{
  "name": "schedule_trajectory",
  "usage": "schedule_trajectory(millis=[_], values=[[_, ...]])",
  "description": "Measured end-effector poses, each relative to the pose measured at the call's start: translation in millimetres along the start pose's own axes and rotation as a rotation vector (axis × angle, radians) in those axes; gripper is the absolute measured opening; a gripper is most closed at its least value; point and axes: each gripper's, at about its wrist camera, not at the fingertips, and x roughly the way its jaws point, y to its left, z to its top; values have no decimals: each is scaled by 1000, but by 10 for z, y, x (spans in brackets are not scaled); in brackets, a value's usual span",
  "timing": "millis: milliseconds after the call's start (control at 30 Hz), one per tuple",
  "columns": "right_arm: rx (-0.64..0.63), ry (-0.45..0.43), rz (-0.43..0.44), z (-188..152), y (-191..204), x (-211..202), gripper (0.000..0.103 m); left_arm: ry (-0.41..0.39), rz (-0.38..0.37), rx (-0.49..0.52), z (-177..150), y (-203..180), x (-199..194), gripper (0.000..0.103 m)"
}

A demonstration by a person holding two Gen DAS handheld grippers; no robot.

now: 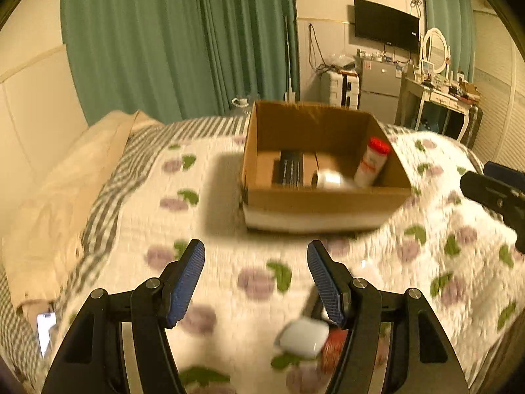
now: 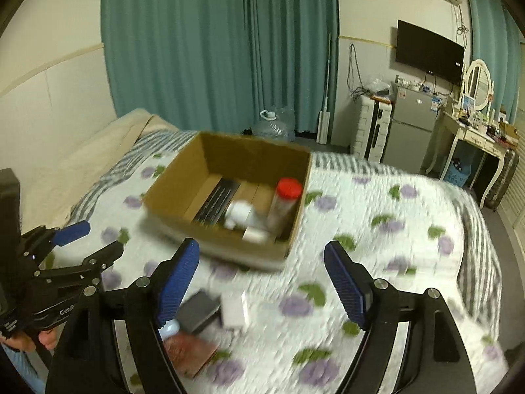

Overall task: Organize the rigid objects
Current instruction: 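Grasp the light blue earbuds case with the left gripper while the right gripper reaches the pink rose-patterned case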

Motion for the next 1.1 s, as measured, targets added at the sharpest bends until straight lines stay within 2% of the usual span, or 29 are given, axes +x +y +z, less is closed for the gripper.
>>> schedule_trajectory(millis=[167,267,367,533,800,967,1067,1100], values=[[-29,42,18,-472,224,22,78,48,-9,10,-433,-22,46,68],[-42,65,21,-641,317,119,78,92,-33,6,-604,-31,176,68],[-44,88,11,-692,306,257,78,121,-37,22,-680,-72,315,68],[-22,117,10,-760,246,407,78,191,-99,21,-788,-144,532,68],[8,173,8,-845,130,607,78,251,-117,89,-886,-320,747,68],[23,190,6,-869,98,668,78,297,-135,62,-866,-320,923,67],[21,199,4,-884,105,687,78,322,-151,50,-855,-309,1023,64],[19,201,3,-887,111,686,78,325,-163,46,-852,-304,1023,51]])
